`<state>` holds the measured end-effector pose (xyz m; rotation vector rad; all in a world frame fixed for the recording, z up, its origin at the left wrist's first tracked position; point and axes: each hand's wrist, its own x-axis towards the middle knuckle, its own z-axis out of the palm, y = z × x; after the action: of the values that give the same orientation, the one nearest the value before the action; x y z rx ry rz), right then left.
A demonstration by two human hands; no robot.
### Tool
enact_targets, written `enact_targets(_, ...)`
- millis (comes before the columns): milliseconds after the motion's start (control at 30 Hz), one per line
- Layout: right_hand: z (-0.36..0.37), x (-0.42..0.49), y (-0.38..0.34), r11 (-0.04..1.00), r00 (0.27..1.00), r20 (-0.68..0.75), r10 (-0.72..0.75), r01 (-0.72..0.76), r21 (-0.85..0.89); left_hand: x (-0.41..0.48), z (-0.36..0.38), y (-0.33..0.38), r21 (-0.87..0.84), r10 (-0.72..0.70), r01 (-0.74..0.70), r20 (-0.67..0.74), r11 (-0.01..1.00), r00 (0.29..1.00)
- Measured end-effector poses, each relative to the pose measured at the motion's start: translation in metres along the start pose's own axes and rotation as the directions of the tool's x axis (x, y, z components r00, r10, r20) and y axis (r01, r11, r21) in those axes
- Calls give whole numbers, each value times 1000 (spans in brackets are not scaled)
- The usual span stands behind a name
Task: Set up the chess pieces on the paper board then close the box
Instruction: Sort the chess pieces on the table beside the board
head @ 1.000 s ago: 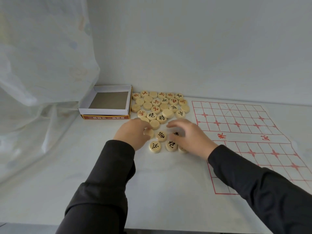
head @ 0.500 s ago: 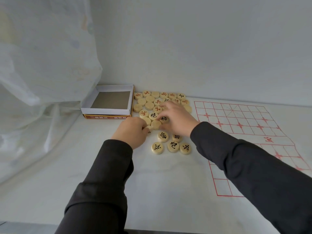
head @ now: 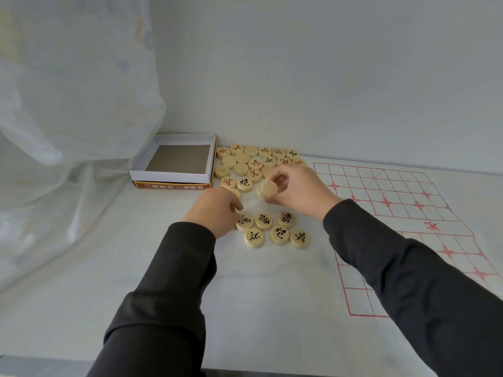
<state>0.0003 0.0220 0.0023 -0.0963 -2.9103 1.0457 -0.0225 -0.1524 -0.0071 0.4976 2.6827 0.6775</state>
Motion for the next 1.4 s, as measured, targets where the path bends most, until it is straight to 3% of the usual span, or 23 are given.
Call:
enact_targets(233,-8,-18,41,990,981,-136,139,-136,36,-4,3,8,-113,7,-5,13,994,1000)
enact_targets(333,-6,-28,48,994,980,-187,68,-83,-74,-5,4,12,-120,-7,8,10,993,1000)
enact_targets(467,-3,-42,51,965,995,-60,-82,64,-253,-6,3,14,-119,-12,18,51,993,999)
enact_targets(667,4,-58,40,997,992,120,31,-22,-72,-8,4,16,-125,0,9,73,992,997)
enact_targets(800,10,-70,36,994,981,194,-6,28,-108,-8,3,15,-136,8,4,81,991,997)
enact_targets(967,9,-81,38,946,961,267,-70,148,-287,-9,-1,12,-150,7,4,78,989,997)
enact_targets(1167,0,-47,27,984,992,58,-115,121,-130,-6,-4,9,-58,-27,26,-11,998,1000)
enact_targets(1300,3,-6,20,972,991,60,-120,130,-198,-3,-4,7,42,-40,41,-32,998,999)
enact_targets(1400,6,13,21,914,981,46,-187,191,-359,-2,-3,5,68,-27,30,-35,997,999)
